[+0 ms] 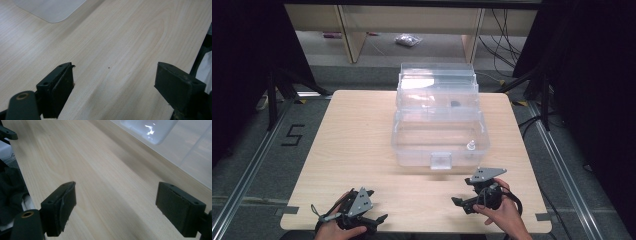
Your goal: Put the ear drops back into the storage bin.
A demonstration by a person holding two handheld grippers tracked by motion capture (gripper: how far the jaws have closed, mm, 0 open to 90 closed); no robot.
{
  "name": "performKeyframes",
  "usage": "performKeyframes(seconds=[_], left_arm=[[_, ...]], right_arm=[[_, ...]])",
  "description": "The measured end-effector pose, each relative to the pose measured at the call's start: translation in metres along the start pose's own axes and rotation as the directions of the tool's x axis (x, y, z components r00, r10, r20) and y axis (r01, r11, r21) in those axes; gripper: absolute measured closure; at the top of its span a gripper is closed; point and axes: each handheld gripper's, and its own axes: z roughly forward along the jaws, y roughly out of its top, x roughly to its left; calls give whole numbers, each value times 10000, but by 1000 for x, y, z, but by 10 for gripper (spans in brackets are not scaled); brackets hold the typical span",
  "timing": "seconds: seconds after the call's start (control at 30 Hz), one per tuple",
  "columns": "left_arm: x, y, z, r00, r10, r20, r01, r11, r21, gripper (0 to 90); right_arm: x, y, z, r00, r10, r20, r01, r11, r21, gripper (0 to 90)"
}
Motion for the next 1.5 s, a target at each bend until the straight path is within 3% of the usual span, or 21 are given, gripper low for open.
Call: performKeyframes(seconds=[0.07,0.13,0.33,0.37,0.4,0.43,0.47,0.5,0.53,0.6,0.7,0.73,0.8,0.87,1.17,1.2,1.23,1.27,1.4,1.47,1.5], left_arm=[[-1,-1,0,9998,-174,26,174,9998,5,150],[0,0,0,10000,32,-21,-32,10000,25,150],[0,0,0,10000,-1,-6,1,10000,-2,150],[0,0,0,10000,-1,20,1,10000,7,150],[0,0,-1,10000,-7,46,7,10000,1,150],[-1,0,-1,9999,-157,53,157,9999,-3,150],[0,0,0,10000,-14,-6,14,10000,-15,150],[0,0,0,10000,-6,6,6,10000,-3,150],[0,0,0,10000,1,15,-1,10000,4,150],[0,0,0,10000,20,10,-20,10000,7,150],[0,0,0,10000,-1,-2,1,10000,-5,150],[0,0,0,10000,4,1,-4,10000,4,150],[0,0,0,10000,12,18,-12,10000,5,150],[0,0,0,10000,-3,-8,3,10000,-7,150],[-1,0,-1,10000,-19,35,19,10000,-21,150],[0,0,-1,10000,-27,29,27,10000,-14,150],[-1,0,-1,10000,-18,25,18,10000,-13,150],[-1,0,-1,10000,-6,32,6,10000,1,150],[0,0,-1,10000,-17,20,17,10000,-6,149],[0,0,-1,10000,17,55,-17,10000,2,150],[-1,0,0,10000,28,-27,-28,10000,4,150]], right_arm=[[0,-2,-2,9999,-73,72,73,10000,-14,172],[0,-4,-2,9999,-38,121,38,10000,-32,171],[0,-12,-4,9999,-9,144,7,10000,98,168],[2,-14,-5,9997,252,53,-254,9994,234,168],[0,-16,-4,9998,33,178,-37,9998,216,168],[1,-18,-4,9998,85,154,-89,9997,249,168],[1,-20,-2,9995,195,228,-198,9997,121,168],[3,-21,-4,9993,346,134,-352,9983,463,168],[1,-23,-3,9997,172,175,-178,9991,374,168],[4,-25,-4,9988,448,172,-455,9980,440,168],[2,-27,-5,10000,64,65,-67,9990,435,169],[3,-28,-4,9995,267,154,-272,9992,277,169],[2,-29,-5,9999,46,120,-52,9989,464,168],[4,-31,-6,9995,292,103,-296,9984,489,168],[7,-38,-10,9994,304,182,-313,9981,526,167],[9,-40,-9,9989,430,206,-438,9983,398,167],[11,-40,-11,9977,662,133,-669,9958,626,166],[11,-41,-10,9983,562,171,-569,9974,445,167],[13,-45,-11,9979,599,254,-614,9960,646,166],[11,-46,-12,9989,384,284,-407,9956,849,166],[14,-47,-12,9969,729,308,-754,9929,920,166]])
